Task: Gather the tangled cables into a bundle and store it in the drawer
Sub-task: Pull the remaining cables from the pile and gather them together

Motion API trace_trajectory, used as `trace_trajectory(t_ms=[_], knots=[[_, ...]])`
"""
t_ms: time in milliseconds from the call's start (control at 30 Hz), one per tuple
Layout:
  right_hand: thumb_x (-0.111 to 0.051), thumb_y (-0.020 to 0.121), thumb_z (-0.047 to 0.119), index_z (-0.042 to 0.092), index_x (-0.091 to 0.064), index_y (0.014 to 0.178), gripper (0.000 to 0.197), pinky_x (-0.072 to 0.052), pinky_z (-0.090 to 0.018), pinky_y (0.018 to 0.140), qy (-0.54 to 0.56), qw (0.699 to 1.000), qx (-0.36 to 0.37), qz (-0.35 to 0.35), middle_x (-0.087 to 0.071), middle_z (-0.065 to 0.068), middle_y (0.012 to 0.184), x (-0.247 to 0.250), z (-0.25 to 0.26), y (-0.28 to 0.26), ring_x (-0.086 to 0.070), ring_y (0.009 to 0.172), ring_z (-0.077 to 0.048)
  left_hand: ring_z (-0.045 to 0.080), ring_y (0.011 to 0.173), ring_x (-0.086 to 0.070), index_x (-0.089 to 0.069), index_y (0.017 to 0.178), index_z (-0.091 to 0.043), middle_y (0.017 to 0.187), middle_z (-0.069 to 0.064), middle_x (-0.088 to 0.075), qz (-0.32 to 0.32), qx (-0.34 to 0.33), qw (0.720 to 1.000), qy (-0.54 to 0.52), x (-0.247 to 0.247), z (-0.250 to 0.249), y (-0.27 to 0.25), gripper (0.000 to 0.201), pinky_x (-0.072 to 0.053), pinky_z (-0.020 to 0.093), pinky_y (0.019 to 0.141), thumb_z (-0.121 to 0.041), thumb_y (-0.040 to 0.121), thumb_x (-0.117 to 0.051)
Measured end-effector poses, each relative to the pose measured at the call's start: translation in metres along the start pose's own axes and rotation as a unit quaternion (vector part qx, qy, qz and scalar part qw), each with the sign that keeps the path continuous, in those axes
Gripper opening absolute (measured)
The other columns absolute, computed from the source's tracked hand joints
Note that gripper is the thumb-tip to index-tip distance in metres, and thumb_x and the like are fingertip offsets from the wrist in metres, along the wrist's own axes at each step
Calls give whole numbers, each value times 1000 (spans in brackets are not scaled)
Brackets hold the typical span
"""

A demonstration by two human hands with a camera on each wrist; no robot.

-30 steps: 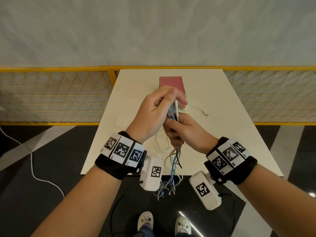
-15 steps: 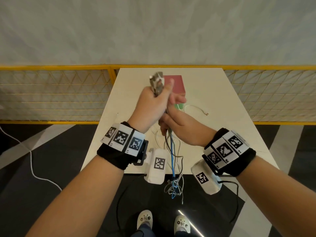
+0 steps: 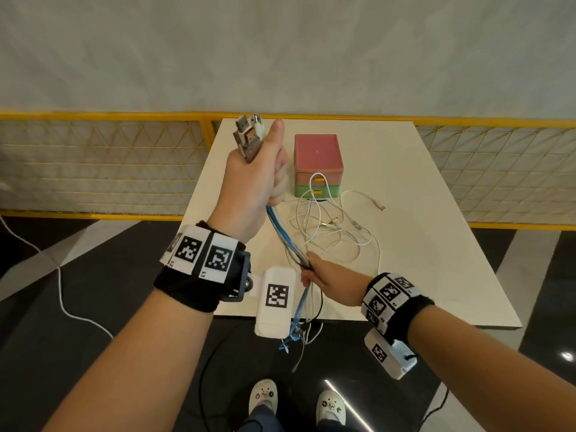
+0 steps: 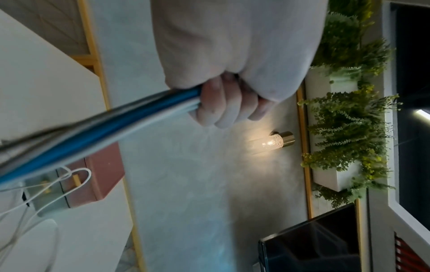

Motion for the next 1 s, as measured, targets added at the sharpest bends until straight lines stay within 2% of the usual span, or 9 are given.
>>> trace_trajectory(t_ms=[100,167,233,400,567,733,833,933,1000], knots=[[-46,98,26,14,-45,111,18,-47,-46,90,-58,996,-60,42,-57,-4,101,-8,-33,1,-57,91,-26,9,36,-16,-35,49,-23,43,-7,-23,-2,-6,1000,15,6,-3,4,56,-14,19,39,-39,101,-47],[-61,90,21,16,-36,136,53,-37,-36,108,-71,988,-89,107,-45,-2,133,-4,-50,-1,-47,121,-18,9,36,-17,-35,50,-22,43,-7,-24,7,-2,999,44,10,-4,8,55,-13,20,39,-38,101,-48],[-70,83,14,18,-36,141,67,-36,-26,104,-58,985,-118,109,-41,2,136,9,-62,-4,-43,125,-13,9,35,-18,-34,51,-22,42,-8,-24,17,1,997,73,14,-1,11,54,-14,20,39,-38,101,-49],[-59,87,14,19,-65,91,9,-51,-34,89,-29,979,-176,-98,-67,-5,97,52,-95,3,-63,92,-21,12,43,-25,-34,55,-23,46,-9,-27,20,23,992,124,19,24,20,50,-33,26,47,-38,101,-49],[-50,88,6,13,-68,91,19,-42,-27,85,-45,944,-225,-236,-58,-10,106,73,-125,17,-59,96,-25,10,45,-33,-36,54,-24,50,-7,-28,3,35,986,163,16,53,35,51,-46,35,66,-39,101,-49],[-50,91,8,7,-65,108,22,-36,-32,104,-66,960,-197,-186,-49,-9,130,66,-131,57,-52,118,-27,9,41,-36,-38,49,-25,45,-8,-32,-11,57,984,168,9,73,56,55,-45,37,68,-41,100,-50],[-44,96,22,14,-61,120,31,-29,-39,113,-107,965,-212,-111,-41,-8,142,58,-134,80,-40,132,-29,10,39,-37,-37,50,-20,42,-6,-32,-29,77,983,164,7,80,67,56,-43,36,67,-44,99,-49],[-36,98,34,18,-53,131,41,-23,-43,116,-193,944,-268,-6,-35,-7,146,51,-140,91,-35,133,-30,11,38,-36,-38,47,-19,40,-5,-33,-38,84,983,161,11,84,73,59,-40,34,66,-45,99,-49],[-38,94,38,19,-51,131,43,-31,-43,110,-197,937,-287,3,-35,-6,143,51,-143,95,-40,127,-32,11,38,-34,-37,48,-19,40,-6,-32,-41,87,983,156,15,86,75,58,-38,34,64,-45,99,-49]])
Point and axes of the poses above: each hand's wrist, its own y-axis towards the middle knuckle, its own x-axis out of the back of the hand, z = x × y, the point moved 2 cm from there along y, towards the middle knuckle
